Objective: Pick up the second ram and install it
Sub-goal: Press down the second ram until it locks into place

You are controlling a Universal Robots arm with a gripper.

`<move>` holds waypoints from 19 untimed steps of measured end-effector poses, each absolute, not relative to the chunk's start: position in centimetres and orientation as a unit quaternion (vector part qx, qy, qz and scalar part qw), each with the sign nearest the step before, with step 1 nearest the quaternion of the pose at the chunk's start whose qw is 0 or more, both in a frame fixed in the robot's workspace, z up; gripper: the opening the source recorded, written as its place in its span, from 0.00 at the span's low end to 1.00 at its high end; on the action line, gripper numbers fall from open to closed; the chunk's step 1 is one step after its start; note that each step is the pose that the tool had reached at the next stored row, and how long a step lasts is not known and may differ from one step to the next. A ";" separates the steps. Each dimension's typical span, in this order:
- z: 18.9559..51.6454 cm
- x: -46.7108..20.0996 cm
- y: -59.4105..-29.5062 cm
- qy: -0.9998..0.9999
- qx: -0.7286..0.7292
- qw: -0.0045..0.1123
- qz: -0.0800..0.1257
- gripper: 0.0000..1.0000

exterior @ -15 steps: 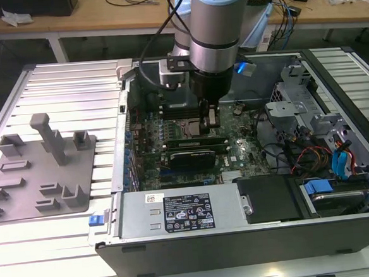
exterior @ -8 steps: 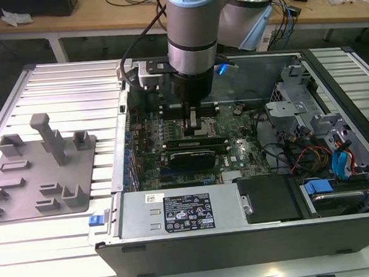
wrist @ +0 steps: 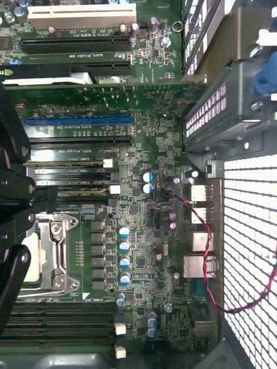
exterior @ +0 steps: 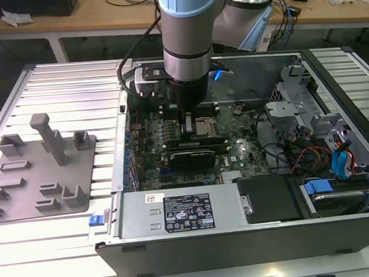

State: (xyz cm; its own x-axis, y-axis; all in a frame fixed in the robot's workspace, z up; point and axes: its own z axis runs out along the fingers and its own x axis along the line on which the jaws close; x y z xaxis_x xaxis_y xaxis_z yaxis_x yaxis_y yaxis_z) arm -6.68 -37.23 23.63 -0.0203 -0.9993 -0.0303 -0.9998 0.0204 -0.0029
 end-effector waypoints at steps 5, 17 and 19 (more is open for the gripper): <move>23.0 -6.7 -37.2 0.714 -0.700 0.011 0.009 0.08; 26.3 -6.7 -37.2 0.714 -0.700 0.012 0.010 0.08; 26.3 -5.7 -37.2 0.714 -0.700 0.012 0.010 0.08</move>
State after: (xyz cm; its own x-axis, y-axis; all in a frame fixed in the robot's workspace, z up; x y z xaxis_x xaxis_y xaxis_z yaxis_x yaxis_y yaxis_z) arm -5.72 -37.23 26.33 -0.0202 -0.9993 -0.0314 -0.9998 0.0203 -0.0030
